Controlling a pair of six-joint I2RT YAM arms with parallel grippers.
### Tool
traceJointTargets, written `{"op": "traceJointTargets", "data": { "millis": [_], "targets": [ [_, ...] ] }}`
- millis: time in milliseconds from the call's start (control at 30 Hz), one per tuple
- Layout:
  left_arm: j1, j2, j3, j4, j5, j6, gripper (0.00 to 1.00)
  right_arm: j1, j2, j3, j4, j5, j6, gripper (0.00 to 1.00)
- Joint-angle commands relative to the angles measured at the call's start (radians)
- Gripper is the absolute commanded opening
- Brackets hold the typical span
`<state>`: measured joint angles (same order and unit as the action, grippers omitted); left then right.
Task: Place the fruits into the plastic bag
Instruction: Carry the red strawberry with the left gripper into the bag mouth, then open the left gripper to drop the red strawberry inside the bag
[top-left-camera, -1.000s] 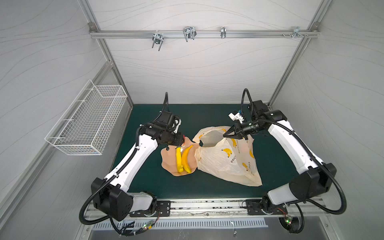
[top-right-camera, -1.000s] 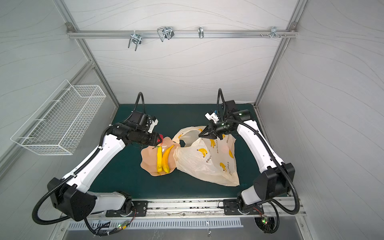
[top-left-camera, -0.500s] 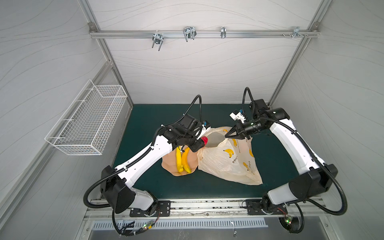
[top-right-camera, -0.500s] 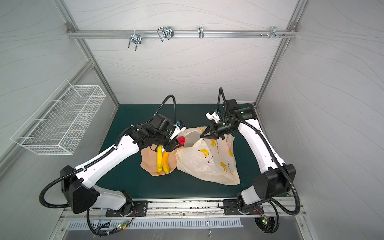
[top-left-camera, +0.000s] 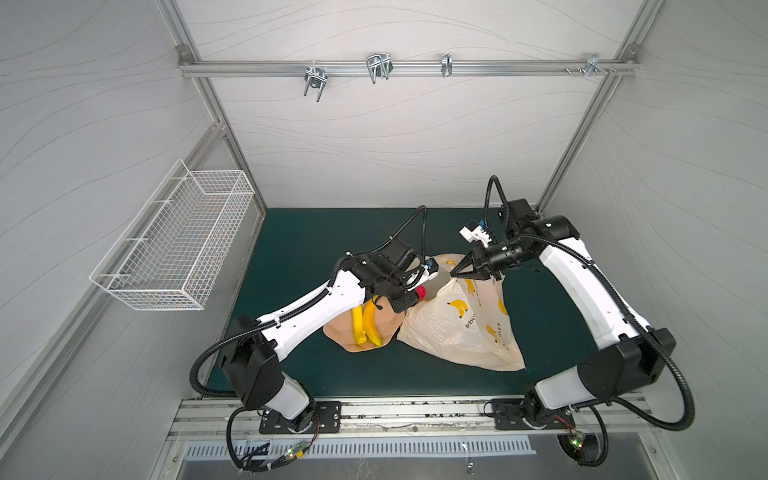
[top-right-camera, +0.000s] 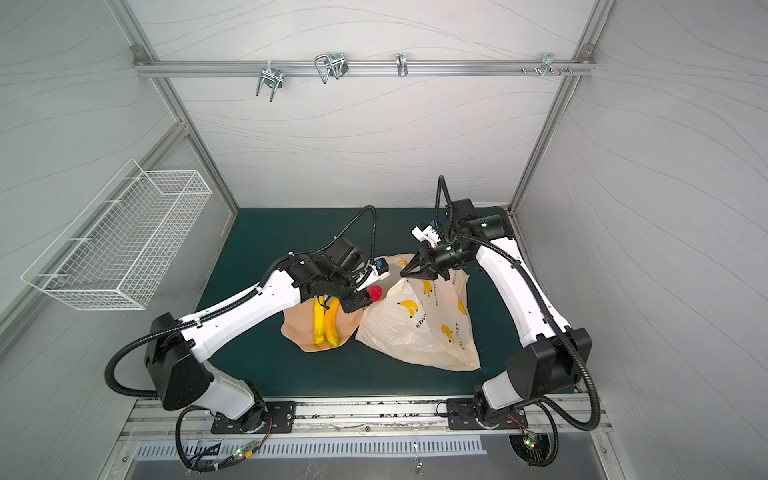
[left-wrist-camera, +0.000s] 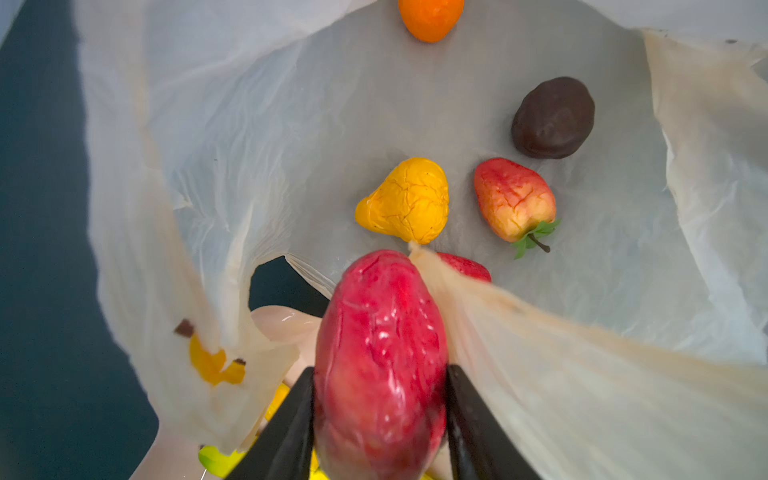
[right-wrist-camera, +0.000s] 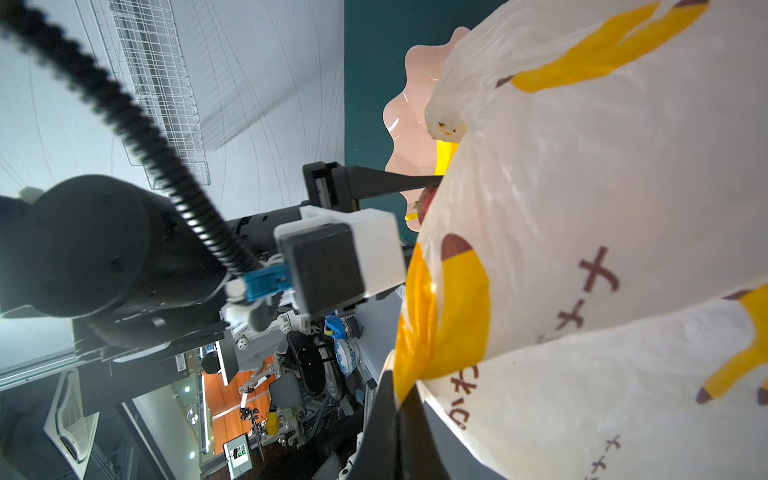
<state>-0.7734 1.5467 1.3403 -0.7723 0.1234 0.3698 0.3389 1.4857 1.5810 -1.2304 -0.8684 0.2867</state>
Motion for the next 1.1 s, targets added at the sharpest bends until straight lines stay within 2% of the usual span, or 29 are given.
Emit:
{"op": "traceJointTargets", "data": {
  "millis": [0, 400, 600, 767, 1067],
  "targets": [
    [-0.006, 0.055, 0.06, 0.029, 0.005, 0.028, 0.47, -0.003, -0.028, 0.005, -0.034, -0.009, -0.025, 0.0],
    [-0.023, 0.155, 0.136, 0.091, 0.097, -0.056, 0.47, 0.006, -0.038, -0.019, -0.003, -0.02, -0.002, 0.0],
    [-0.029, 0.231, 0.166, 0.195, 0.227, -0.233, 0.45, 0.023, -0.024, -0.009, 0.052, -0.041, 0.04, 0.0],
    [-0.045, 0.272, 0.192, 0.245, 0.282, -0.367, 0.44, 0.034, -0.018, -0.024, 0.073, -0.038, 0.051, 0.0],
    [-0.078, 0.298, 0.132, 0.375, 0.374, -0.635, 0.51, 0.037, -0.028, -0.075, 0.114, -0.054, 0.055, 0.0]
  ]
}}
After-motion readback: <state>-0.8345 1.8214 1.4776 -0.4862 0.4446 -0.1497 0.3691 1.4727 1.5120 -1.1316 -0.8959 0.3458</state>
